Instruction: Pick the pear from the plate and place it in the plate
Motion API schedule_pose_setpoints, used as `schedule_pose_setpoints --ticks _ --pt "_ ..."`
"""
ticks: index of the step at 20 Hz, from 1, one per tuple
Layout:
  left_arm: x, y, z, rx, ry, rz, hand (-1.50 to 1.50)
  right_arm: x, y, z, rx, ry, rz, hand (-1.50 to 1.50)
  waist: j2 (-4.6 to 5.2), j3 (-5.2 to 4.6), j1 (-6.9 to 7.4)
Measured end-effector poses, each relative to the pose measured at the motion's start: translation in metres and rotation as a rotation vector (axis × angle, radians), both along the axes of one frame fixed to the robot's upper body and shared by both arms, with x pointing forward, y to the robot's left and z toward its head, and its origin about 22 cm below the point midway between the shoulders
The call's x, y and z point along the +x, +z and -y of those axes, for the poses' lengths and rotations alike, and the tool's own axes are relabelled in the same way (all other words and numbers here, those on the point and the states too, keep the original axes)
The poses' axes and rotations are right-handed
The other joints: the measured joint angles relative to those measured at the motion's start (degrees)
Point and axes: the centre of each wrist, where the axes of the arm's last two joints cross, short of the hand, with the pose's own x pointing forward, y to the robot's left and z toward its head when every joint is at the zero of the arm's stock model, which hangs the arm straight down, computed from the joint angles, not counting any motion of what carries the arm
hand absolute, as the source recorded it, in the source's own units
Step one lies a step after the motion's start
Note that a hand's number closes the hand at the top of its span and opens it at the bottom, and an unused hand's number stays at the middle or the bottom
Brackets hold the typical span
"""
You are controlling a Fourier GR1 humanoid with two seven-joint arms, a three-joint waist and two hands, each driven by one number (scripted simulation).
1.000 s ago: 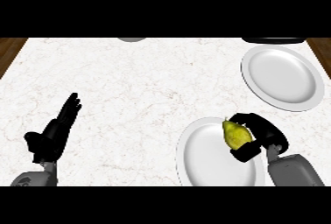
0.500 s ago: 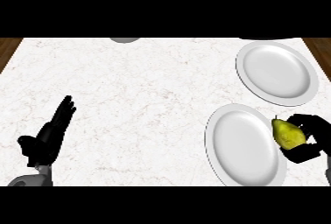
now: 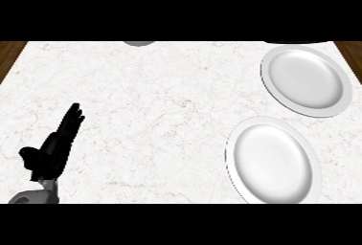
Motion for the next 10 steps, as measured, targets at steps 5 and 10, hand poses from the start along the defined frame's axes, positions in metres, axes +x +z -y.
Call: schedule_pose_setpoints --ticks 5,10 --pt "0.004 0.005 -0.004 0.006 -0.01 -0.001 0.0 -0.017 0.028 0.022 -0.047 0.017 0.129 1.5 0.0 -0.09 0.64" --pt "-0.001 0.001 -0.005 0.007 -0.013 -0.001 0.0 -0.02 0.056 0.021 -0.112 0.027 0.286 1.5 -0.02 -0.17 0.87"
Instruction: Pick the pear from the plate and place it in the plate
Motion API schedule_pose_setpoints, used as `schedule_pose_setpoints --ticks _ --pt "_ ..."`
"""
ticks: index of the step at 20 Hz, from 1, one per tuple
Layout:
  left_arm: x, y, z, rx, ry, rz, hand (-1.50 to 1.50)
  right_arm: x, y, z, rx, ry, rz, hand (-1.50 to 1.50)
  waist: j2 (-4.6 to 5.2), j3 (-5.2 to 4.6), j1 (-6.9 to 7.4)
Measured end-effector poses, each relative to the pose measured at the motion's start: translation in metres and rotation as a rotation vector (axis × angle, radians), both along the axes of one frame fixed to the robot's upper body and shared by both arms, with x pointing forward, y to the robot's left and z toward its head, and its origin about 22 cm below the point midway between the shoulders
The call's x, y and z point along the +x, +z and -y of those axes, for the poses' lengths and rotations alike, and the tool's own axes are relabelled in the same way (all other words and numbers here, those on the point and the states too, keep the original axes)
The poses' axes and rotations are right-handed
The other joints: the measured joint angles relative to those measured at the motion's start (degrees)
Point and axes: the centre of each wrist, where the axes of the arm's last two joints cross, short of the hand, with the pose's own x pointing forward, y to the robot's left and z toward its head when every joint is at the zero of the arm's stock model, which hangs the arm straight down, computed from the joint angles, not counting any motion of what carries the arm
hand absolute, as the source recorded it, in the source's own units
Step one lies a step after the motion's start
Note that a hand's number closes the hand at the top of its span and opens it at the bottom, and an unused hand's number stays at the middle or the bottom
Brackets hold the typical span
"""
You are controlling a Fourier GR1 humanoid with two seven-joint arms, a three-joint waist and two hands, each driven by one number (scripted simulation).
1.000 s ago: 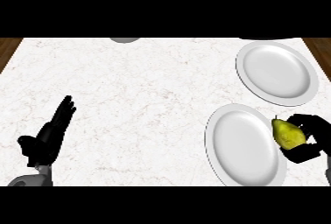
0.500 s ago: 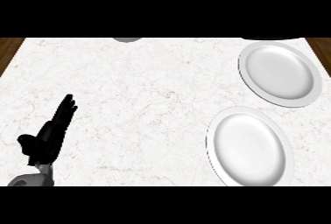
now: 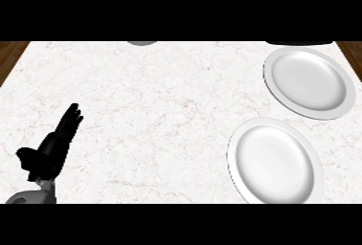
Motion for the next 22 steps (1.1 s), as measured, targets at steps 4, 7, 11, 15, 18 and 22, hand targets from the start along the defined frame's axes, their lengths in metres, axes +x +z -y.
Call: schedule_pose_setpoints --ticks 4,7,11,15,18,22 --pt "0.0 -0.004 0.01 -0.003 -0.003 0.005 0.0 0.008 0.022 -0.01 -0.019 0.016 0.095 1.5 0.03 0.0 0.24" --pt "0.002 -0.002 0.014 0.001 -0.004 0.003 0.0 0.021 0.034 -0.017 -0.009 0.035 0.121 1.5 0.07 0.01 0.51" --pt "0.002 -0.001 0.012 -0.001 -0.011 -0.002 0.0 0.044 0.049 -0.033 0.008 0.06 0.13 1.5 0.12 0.01 0.79" --pt "0.01 0.0 0.008 -0.004 -0.018 0.003 0.0 0.073 0.055 -0.048 0.02 0.097 0.114 1.5 0.19 0.01 1.06" --pt "0.012 0.002 0.008 -0.001 -0.02 0.005 0.0 0.097 0.057 -0.065 0.049 0.128 0.094 1.5 0.22 0.02 1.26" --pt "0.011 0.0 0.01 -0.003 -0.03 0.001 0.0 0.133 0.043 -0.091 0.086 0.164 0.079 1.5 0.3 0.02 1.63"
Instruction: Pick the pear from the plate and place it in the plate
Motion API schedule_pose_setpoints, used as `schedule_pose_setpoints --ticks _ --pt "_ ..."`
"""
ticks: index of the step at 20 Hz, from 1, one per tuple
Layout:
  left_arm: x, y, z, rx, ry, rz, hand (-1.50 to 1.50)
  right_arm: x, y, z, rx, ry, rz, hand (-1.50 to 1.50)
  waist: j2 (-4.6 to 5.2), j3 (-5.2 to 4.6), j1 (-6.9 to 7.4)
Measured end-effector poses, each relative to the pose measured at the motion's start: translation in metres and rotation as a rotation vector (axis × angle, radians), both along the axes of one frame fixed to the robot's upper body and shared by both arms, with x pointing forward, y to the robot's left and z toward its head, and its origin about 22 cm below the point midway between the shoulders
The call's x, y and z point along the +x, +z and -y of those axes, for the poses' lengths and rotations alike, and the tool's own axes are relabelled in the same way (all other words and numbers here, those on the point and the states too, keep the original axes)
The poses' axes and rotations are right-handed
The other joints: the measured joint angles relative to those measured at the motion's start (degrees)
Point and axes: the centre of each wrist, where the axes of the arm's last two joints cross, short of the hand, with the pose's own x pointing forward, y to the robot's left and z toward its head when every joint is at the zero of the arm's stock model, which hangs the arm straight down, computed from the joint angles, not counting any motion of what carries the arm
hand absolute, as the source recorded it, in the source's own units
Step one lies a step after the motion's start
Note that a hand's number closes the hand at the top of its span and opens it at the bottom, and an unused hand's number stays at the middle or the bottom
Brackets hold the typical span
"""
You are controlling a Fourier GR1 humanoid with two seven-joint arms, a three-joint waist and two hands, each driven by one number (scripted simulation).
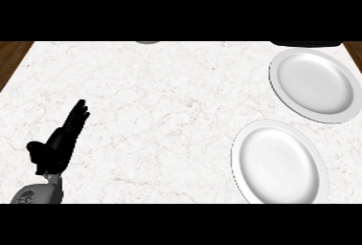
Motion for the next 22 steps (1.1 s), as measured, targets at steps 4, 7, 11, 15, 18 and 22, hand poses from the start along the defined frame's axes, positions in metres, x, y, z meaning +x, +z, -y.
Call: schedule_pose_setpoints --ticks 4,7,11,15,18,22 --pt "-0.003 0.0 0.004 0.002 0.002 0.002 0.0 0.033 -0.011 -0.015 0.016 0.023 -0.011 1.5 0.06 0.03 0.25" --pt "-0.005 -0.002 0.006 0.005 0.0 0.002 0.0 0.058 -0.019 -0.029 0.026 0.032 -0.025 1.5 0.11 0.03 0.36" --pt "-0.007 -0.004 0.004 0.002 0.001 0.009 0.0 0.081 -0.035 -0.044 0.07 0.021 -0.023 1.5 0.15 0.05 0.4" --pt "-0.002 0.004 0.008 -0.003 -0.009 0.009 0.0 0.098 -0.053 -0.058 0.185 -0.053 0.017 -1.5 0.34 0.1 0.9" --pt "0.002 0.004 0.006 -0.001 -0.007 0.011 0.0 0.109 -0.063 -0.065 0.219 -0.094 0.002 -1.5 0.4 0.09 0.8" --pt "0.004 0.009 0.006 0.001 -0.016 0.01 0.0 0.116 -0.07 -0.066 0.292 -0.131 -0.009 -1.5 0.46 0.11 0.91"
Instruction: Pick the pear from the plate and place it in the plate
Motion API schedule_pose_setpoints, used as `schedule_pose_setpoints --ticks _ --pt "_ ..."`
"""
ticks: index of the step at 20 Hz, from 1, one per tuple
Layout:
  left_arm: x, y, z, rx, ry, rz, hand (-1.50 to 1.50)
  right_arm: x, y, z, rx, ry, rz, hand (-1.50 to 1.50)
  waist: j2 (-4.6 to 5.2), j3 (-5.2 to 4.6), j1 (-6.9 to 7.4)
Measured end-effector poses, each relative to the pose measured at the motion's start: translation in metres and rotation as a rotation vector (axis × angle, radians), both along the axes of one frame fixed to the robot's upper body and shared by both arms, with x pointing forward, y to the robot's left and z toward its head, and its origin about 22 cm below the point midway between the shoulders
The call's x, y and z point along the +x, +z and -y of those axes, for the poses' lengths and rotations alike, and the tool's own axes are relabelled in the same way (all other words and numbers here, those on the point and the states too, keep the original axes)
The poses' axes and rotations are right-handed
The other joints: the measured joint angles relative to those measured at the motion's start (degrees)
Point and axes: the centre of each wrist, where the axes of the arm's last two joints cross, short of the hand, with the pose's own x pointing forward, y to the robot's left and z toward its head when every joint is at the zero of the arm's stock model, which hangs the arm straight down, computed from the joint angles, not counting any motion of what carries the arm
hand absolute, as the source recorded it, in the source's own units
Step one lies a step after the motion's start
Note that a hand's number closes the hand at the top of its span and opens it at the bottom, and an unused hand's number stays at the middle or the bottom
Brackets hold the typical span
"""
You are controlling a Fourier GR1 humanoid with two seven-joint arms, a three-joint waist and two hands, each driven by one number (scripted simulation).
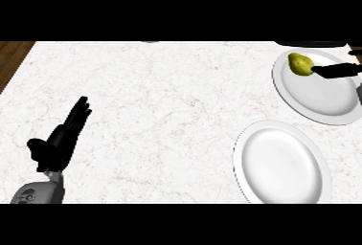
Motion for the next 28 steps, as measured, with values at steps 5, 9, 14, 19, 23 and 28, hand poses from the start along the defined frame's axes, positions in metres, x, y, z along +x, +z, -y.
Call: schedule_pose_setpoints --ticks 5,9,14,19,23,28 --pt "-0.004 -0.005 -0.002 -0.003 0.007 -0.005 0.0 -0.004 0.0 0.013 0.126 -0.049 0.14 -1.5 -0.01 0.04 -0.29" --pt "-0.007 -0.002 -0.005 -0.001 0.014 -0.007 0.0 -0.017 0.003 0.041 0.245 -0.088 0.262 -1.5 -0.14 0.06 -0.65" --pt "-0.009 -0.001 -0.005 -0.002 0.027 -0.008 0.0 -0.052 -0.007 0.087 0.378 -0.087 0.37 -1.5 -0.31 0.05 -1.27" --pt "-0.011 -0.005 -0.004 -0.01 0.031 -0.004 0.0 -0.102 -0.024 0.136 0.418 -0.07 0.414 -1.5 -0.28 0.05 -1.37" --pt "-0.01 -0.005 -0.008 -0.004 0.029 -0.002 0.0 -0.137 -0.037 0.162 0.404 -0.024 0.418 -1.5 -0.27 0.06 -1.33" --pt "-0.007 -0.002 -0.003 -0.01 0.024 -0.005 0.0 -0.174 -0.058 0.179 0.39 0.027 0.401 -1.5 -0.21 0.1 -1.09"
